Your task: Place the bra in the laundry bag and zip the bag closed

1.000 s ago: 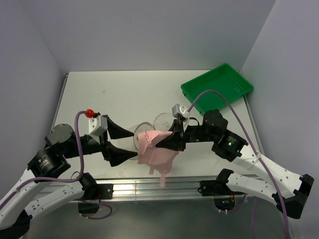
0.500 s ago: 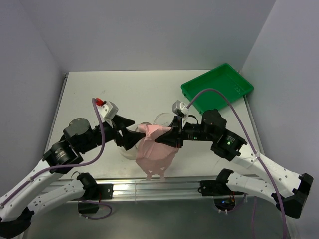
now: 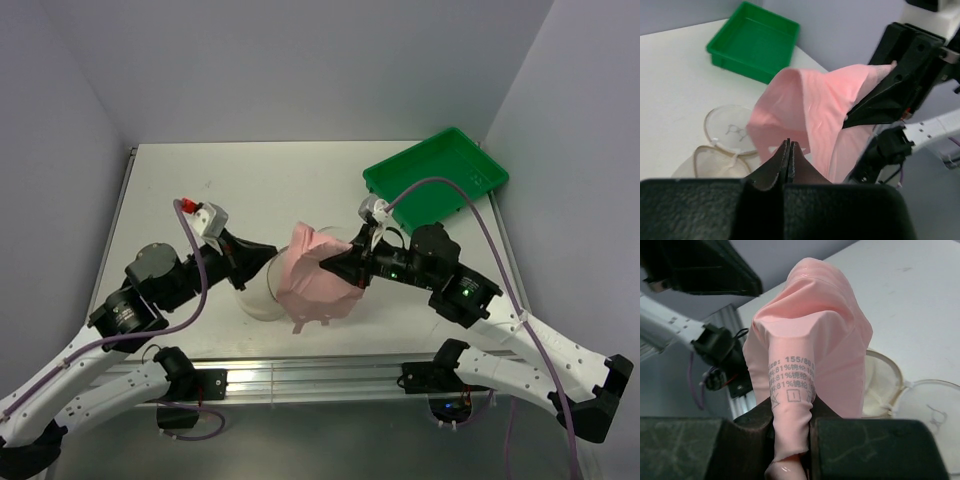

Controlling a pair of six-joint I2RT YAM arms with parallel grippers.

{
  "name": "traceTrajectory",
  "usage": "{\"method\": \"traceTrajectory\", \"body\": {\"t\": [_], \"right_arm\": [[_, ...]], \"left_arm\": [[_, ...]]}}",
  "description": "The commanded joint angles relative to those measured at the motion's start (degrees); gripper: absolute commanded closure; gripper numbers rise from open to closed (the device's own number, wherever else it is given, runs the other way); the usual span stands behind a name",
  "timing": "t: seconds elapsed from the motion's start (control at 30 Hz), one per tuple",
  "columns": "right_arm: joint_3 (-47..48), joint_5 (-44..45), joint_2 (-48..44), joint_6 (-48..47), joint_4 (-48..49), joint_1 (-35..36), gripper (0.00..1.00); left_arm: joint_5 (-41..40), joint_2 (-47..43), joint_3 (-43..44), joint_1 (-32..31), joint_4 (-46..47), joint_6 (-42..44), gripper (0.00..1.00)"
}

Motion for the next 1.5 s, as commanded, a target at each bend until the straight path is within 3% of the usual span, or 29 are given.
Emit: {"method": "traceTrajectory", "body": {"t": [0.0,0.07,0.1,0.2,0.5,0.67,0.93,1.03,1.17,1.2,1.47], "right_arm": [[0.8,12.1,-0.6,0.3,-0.9,-0.2,1.00],[1.4,15.5,-0.4,0.9,-1.2,-0.2,1.00],[1.8,19.3,-0.1,2.4,-1.1,-0.2,1.00],[1.7,26.5,-0.4,5.7,0.7,-0.2,1.00],[-0.2,39.0,-0.5,14.3,8.6,-0.2,1.00],[-0.2,46.0,1.2,15.1,13.0,-0.2,1.00],[-0.7,46.4,3.9,17.3,17.2,-0.2,1.00],[-2.7,47.2,3.5,19.6,19.2,-0.1,1.00],[-5.1,48.0,3.4,22.8,22.4,-0.1,1.00],[-5.8,48.1,3.4,23.4,22.8,-0.1,1.00],[-11.8,47.9,4.3,31.0,28.5,0.3,1.00]], "left_arm": [[-11.4,-1.5,-1.6,0.0,-1.2,-2.8,0.98],[-18.5,-1.1,-2.5,0.0,-3.6,-5.1,0.81],[-19.8,-0.5,-2.9,0.0,-4.2,-5.9,0.61],[-25.3,3.3,-3.8,0.0,-7.0,-9.3,0.41],[-31.8,14.6,-4.5,0.0,-7.4,-12.9,0.37],[-31.1,20.4,-5.3,0.0,-7.8,-13.2,0.40],[-28.8,24.9,-6.7,0.0,-5.9,-13.3,0.46],[-29.0,26.1,-6.7,0.0,-5.8,-13.3,0.61],[-28.8,26.3,-7.2,0.0,-4.4,-13.9,0.95],[-28.7,26.1,-7.6,0.0,-3.5,-14.1,0.99],[-27.4,21.1,-12.8,0.0,4.4,-17.2,1.00]]}}
